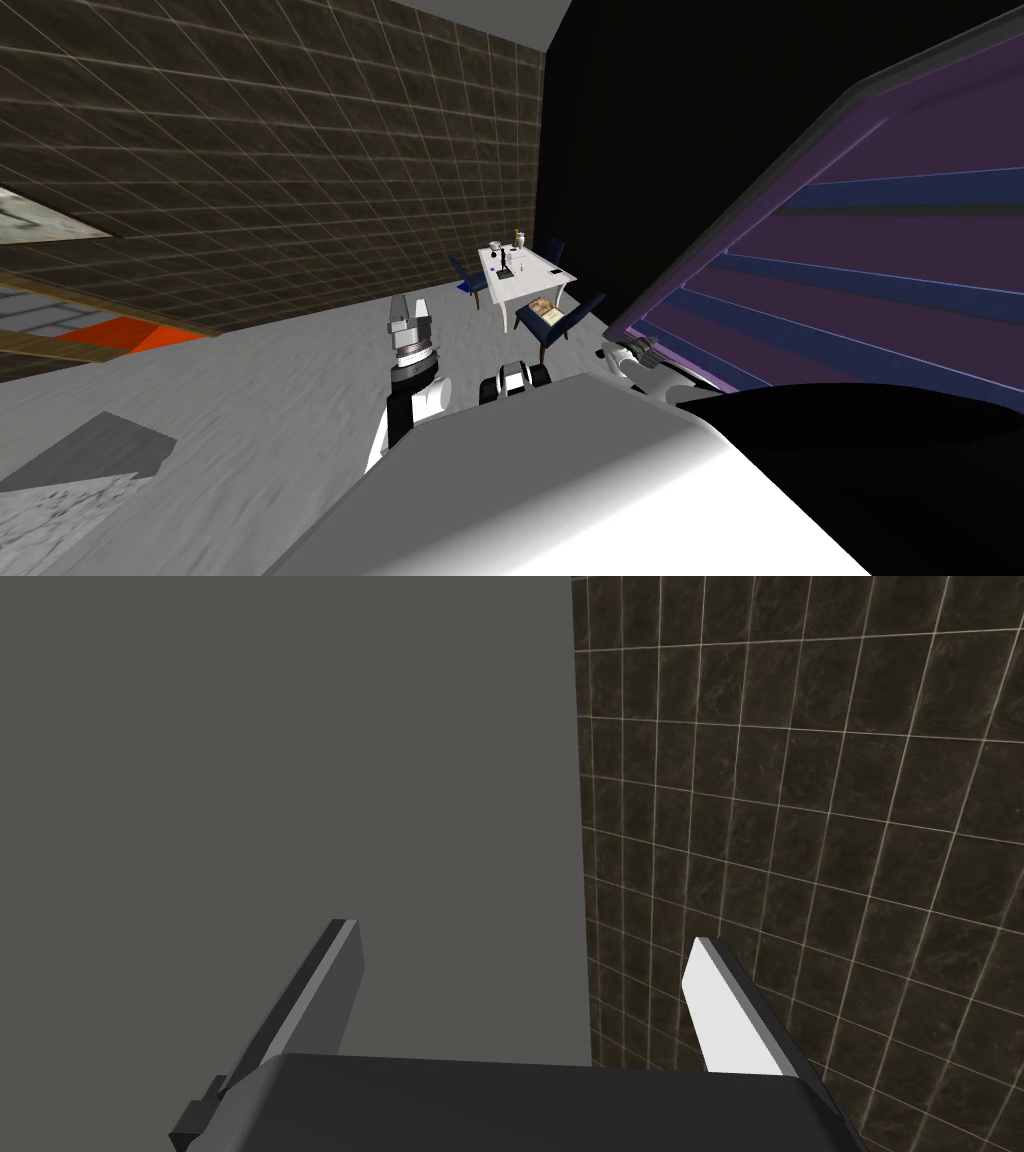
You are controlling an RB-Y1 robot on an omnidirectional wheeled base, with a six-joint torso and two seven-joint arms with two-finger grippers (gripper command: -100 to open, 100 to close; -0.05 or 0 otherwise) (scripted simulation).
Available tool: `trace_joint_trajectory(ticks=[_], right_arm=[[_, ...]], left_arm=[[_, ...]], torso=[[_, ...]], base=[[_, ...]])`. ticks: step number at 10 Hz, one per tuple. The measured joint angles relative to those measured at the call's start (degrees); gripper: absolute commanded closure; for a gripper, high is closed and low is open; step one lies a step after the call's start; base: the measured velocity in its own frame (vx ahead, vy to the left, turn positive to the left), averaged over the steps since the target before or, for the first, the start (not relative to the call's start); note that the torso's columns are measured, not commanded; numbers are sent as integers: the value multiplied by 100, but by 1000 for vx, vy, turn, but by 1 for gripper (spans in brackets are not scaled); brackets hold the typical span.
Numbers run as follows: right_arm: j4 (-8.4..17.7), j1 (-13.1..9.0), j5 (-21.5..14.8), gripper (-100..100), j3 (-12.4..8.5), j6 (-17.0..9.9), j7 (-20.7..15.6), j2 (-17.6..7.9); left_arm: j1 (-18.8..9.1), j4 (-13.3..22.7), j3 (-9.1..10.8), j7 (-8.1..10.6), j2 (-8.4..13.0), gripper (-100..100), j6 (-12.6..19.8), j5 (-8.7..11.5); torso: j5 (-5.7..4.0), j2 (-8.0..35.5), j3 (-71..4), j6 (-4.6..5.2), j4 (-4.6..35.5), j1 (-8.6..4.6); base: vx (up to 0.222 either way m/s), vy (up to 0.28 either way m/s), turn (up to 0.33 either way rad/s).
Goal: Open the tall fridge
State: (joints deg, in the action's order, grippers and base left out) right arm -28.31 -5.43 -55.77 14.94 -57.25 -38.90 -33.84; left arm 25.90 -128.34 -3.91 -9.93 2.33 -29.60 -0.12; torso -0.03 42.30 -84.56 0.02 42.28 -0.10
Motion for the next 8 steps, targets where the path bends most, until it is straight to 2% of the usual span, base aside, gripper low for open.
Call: trace_joint_trajectory(ticks=[1,3,4,5,8], right_arm=[[-303,227,116,-100,-48,-97,-62,-55],[28,32,26,-100,31,-20,181,-4],[6,96,60,-100,7,-42,132,-26],[149,48,37,-100,24,-33,155,-10],[165,100,47,-100,16,-42,153,-17]], left_arm=[[0,0,0,0,0,0,0,0],[0,0,0,0,0,0,0,0],[0,0,0,0,0,0,0,0],[0,0,0,0,0,0,0,0],[0,0,1,0,1,0,0,0]], torso=[[1,4,3,1,1,2],[3,-1,0,-1,0,11],[4,-1,-1,0,0,12],[4,-3,-1,-3,0,12],[-2,-1,0,-2,0,2]], base=[[-4,-6,-10],[0,0,0],[0,0,0],[0,0,0],[-8,-39,-8]])
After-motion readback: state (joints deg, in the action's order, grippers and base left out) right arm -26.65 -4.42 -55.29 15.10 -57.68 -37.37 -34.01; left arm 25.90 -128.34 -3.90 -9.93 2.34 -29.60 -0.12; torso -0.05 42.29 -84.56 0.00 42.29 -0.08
